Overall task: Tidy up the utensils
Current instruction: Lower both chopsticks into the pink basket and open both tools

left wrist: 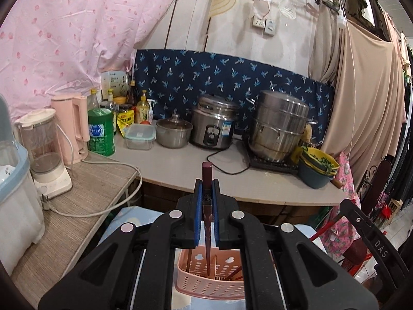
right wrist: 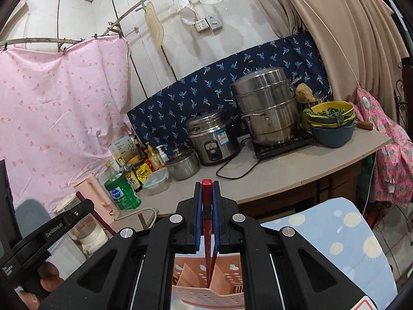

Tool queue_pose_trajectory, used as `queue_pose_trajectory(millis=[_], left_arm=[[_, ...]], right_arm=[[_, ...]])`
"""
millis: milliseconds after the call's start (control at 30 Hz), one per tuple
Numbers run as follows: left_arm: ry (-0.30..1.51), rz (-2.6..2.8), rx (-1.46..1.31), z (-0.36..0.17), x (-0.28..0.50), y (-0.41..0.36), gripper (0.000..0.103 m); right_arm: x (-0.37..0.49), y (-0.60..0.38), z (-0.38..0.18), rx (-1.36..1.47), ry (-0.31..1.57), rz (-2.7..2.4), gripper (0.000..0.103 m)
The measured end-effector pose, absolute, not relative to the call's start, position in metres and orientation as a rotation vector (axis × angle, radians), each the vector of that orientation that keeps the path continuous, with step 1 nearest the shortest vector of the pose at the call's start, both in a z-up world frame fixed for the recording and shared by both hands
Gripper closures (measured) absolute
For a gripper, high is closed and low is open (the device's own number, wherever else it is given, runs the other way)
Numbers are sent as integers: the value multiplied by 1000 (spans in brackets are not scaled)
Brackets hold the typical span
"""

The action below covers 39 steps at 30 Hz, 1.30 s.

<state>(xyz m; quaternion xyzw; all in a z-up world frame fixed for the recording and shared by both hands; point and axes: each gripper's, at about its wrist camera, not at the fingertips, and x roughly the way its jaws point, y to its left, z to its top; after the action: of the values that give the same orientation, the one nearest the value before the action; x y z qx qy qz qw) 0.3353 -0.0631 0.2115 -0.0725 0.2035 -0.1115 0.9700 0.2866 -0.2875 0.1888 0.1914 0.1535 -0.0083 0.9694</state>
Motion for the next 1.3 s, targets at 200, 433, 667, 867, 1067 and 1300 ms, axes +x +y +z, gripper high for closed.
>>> queue_pose_trajectory(millis=[200, 433, 667, 867, 1067, 1300], left_arm=[[451, -233, -162, 196, 339, -60, 95], [462, -231, -157, 196, 327, -54, 79], [468, -249, -160, 201, 299, -43, 69], [502, -266, -145, 190, 264, -36, 69], [560, -269, -120, 161, 226, -27, 69], [646, -256, -103, 116, 183, -15, 69]], right_arm=[[287, -286, 175, 375, 345, -26, 93], [272, -284, 185, 383, 324, -13, 92], [240, -276, 197, 375, 313, 23, 92], [202, -263, 189, 371, 346, 64, 92], [156, -243, 165, 311, 397, 72, 92], [111, -231, 120, 284, 513, 72, 92]])
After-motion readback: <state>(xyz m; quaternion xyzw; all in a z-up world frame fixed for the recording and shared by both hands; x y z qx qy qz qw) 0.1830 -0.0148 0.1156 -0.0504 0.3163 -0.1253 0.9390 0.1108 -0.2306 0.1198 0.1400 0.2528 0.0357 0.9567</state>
